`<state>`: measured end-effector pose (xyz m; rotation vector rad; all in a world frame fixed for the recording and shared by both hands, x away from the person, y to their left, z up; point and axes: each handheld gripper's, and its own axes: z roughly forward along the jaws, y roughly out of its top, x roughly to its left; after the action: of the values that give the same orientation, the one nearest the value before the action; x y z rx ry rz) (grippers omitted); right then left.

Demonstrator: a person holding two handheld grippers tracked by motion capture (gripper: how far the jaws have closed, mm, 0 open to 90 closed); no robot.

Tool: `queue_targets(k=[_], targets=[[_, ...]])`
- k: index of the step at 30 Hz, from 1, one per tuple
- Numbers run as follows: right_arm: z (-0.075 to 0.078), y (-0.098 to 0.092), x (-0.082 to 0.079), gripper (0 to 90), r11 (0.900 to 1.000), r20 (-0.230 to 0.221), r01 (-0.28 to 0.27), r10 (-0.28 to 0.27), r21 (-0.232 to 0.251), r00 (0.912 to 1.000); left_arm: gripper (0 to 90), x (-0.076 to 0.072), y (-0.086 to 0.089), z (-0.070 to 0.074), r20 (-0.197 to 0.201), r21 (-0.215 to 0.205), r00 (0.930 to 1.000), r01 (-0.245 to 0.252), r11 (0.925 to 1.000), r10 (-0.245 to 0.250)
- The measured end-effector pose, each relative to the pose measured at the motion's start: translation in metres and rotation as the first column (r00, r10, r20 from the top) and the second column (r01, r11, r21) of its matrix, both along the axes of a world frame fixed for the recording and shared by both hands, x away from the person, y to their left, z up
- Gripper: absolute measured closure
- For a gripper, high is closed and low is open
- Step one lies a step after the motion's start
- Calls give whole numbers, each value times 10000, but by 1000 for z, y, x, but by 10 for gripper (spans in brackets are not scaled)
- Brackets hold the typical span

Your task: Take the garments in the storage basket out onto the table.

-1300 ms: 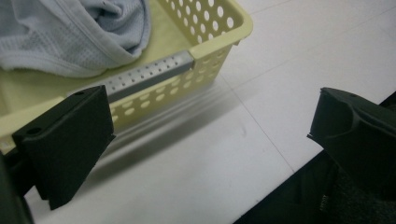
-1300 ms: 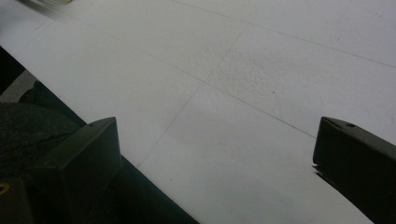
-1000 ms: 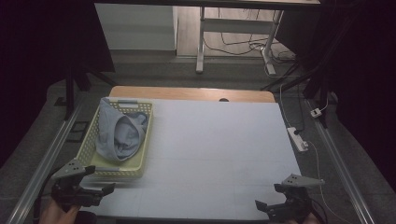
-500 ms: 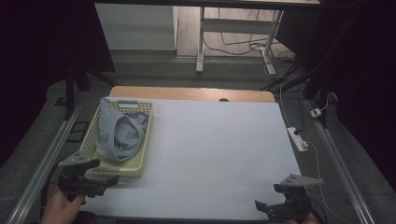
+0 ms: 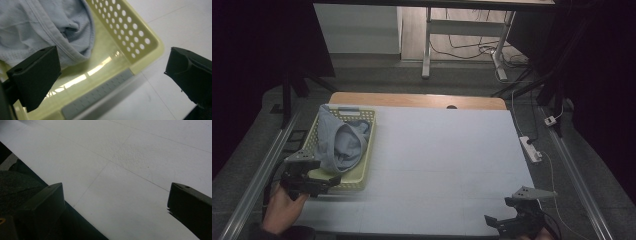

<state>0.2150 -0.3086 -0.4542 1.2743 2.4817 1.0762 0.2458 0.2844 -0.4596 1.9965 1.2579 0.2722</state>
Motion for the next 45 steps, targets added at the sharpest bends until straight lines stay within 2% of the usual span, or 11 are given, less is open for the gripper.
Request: queue_targets(k=[7,10,15,18,22,26,41,45], targets=[[0,1,0,7,10000,-29,-22,21,-53,10000,0,18,2,-1,-1,216,9999,-139,9997,139],[0,1,0,8,10000,-54,-32,32,-61,10000,1,31,3,-3,-107,276,9998,-177,9995,180],[-1,2,0,8,9999,-78,-65,64,-88,9999,1,43,4,-5,-210,450,9995,-209,9988,218],[-1,2,0,9,9999,-84,-83,82,-124,9999,1,55,8,-5,-222,588,9991,-360,9976,374],[-1,2,1,17,9998,-114,-142,140,-148,9998,3,64,13,-5,-233,509,9988,-425,9978,438],[-1,3,1,20,9997,-132,-168,166,-169,9998,4,76,19,-6,-338,629,9978,-554,9965,576],[-2,3,1,21,9994,-234,-261,256,-244,9994,1,125,30,-14,-741,1041,9877,-1299,9860,1379],[-2,4,1,22,9993,-269,-282,275,-262,9993,0,139,29,-18,-957,957,9847,-1368,9860,1459]])
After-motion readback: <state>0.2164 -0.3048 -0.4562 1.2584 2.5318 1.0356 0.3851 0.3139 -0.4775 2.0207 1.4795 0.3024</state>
